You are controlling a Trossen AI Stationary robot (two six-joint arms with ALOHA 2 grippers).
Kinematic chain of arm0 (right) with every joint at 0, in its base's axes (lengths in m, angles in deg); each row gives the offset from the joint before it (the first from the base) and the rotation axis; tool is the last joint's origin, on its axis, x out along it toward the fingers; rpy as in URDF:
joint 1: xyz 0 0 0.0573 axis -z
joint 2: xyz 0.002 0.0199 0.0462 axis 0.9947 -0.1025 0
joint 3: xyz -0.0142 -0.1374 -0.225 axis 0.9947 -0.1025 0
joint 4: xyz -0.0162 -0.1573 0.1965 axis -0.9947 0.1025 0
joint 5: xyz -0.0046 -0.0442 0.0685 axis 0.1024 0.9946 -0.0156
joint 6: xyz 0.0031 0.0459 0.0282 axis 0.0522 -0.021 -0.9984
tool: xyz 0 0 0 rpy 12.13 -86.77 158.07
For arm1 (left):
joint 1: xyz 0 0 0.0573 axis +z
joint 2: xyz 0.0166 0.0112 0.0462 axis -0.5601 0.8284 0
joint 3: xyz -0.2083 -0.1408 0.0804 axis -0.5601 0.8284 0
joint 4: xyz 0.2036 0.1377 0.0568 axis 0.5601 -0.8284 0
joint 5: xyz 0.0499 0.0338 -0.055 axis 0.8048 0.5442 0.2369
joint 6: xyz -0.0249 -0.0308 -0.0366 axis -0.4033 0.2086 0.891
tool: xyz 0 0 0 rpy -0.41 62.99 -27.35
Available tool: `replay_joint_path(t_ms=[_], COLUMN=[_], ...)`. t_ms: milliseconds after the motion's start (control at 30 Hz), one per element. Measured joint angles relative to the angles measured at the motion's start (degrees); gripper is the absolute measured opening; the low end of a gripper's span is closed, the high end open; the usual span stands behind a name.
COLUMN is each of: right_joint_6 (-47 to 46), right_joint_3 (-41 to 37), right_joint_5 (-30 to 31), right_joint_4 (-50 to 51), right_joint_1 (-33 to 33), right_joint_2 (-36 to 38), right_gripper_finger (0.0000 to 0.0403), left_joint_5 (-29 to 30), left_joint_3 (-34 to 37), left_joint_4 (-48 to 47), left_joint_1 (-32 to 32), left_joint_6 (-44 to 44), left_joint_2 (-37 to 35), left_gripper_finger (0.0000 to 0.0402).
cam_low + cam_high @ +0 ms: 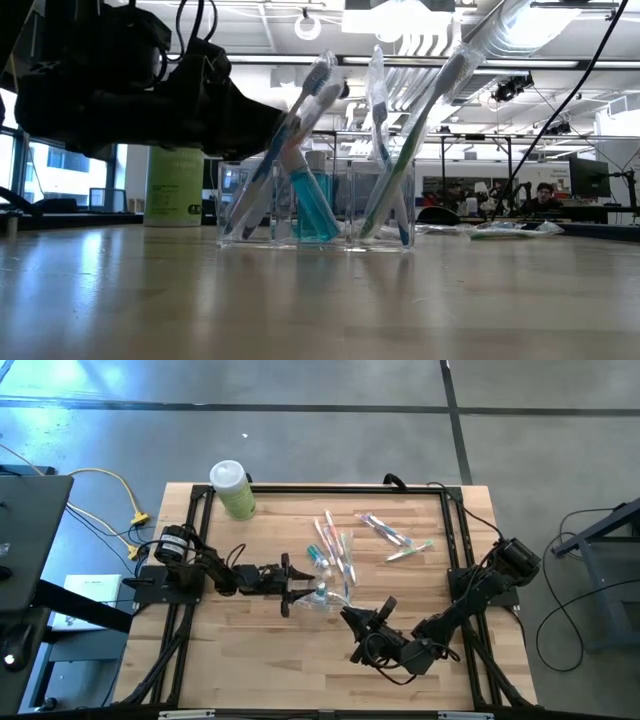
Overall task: Pick & Place toothbrushing station
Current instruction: Put the orange toothbrush into the transparent organizer, then put the mouthwash into the transparent organizer
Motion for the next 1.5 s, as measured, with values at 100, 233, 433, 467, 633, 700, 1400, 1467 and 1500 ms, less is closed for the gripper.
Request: replay_joint_path(t_ms=[100, 233, 433, 467, 633, 700, 1400, 1467, 1500], right_joint_6=[1.6, 3.8, 3.0, 2.5, -4.3, -7.1, -12.3, -13.8, -15.1], right_joint_3=[0.0, 0.0, 0.0, 0.0, 0.0, 0.0, 0.0, 0.0, 0.0], right_joint_5=[3.2, 11.1, 11.1, 11.8, 14.8, 13.8, 8.9, 5.4, 2.9], right_joint_4=[-0.1, -0.1, 1.3, 1.7, 2.4, 2.4, 2.6, 4.3, 5.5], right_joint_1=[0.0, -0.4, -2.3, -2.5, -4.7, -6.5, -17.9, -19.2, -19.7], right_joint_2=[0.0, 0.0, 0.0, 0.0, 0.0, 0.0, 0.0, 0.0, 0.0], right_gripper_finger=[0.0052, 0.0052, 0.0052, 0.0052, 0.0052, 0.0052, 0.0037, 0.0028, 0.0023], left_joint_5=[0.1, 2.8, 10.9, 12.5, 27.7, 34.6, 56.9, 56.9, 56.9], left_joint_3=[0.0, 0.1, 0.6, 0.7, 0.9, 0.9, 0.9, 0.9, 0.9], left_joint_4=[0.1, 0.2, -1.6, -2.2, -5.8, -7.0, -7.1, -7.1, -7.1], left_joint_1=[-0.7, -1.9, -4.9, -5.6, -11.4, -14.1, -32.2, -32.2, -32.2], left_joint_6=[0.1, 1.5, -5.1, -5.8, -7.1, -9.6, -19.3, -19.3, -19.3], left_joint_2=[-0.8, -3.3, -8.1, -9.0, -12.6, -13.7, -15.6, -15.6, -15.6], left_gripper_finger=[0.0187, 0.0188, 0.0188, 0.0188, 0.0188, 0.0188, 0.0188, 0.0188, 0.0188])
